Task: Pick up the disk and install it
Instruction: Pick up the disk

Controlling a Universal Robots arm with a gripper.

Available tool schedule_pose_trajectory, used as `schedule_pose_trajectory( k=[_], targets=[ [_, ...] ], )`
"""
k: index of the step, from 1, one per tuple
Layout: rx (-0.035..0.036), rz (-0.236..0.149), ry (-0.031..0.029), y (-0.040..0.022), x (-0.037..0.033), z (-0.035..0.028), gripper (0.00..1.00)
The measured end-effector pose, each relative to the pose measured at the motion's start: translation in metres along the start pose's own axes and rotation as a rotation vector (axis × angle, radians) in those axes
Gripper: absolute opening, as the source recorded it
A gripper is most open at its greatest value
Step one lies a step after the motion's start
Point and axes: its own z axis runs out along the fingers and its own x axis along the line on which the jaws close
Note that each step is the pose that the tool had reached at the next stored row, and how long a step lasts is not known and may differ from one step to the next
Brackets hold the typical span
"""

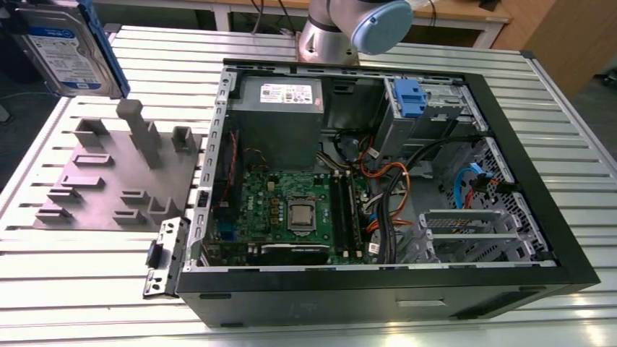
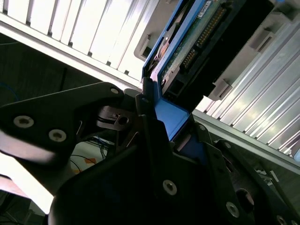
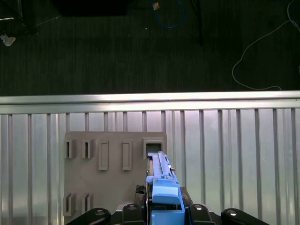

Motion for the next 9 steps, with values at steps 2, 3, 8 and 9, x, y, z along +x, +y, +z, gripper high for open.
schedule_pose_trajectory(
  k=[2, 3, 8, 9],
  targets=[
    [0.0001, 0.000, 0.0000, 0.0000, 0.0000, -0.0003, 0.36],
    [0.0000, 0.000, -0.0001, 0.0000, 0.0000, -0.0005, 0.36],
    [0.0000, 0.000, 0.0000, 0.0000, -0.0001, -0.0022, 0.36],
    [-0.0001, 0.000, 0.0000, 0.0000, -0.0001, -0.0032, 0.36]
  ],
)
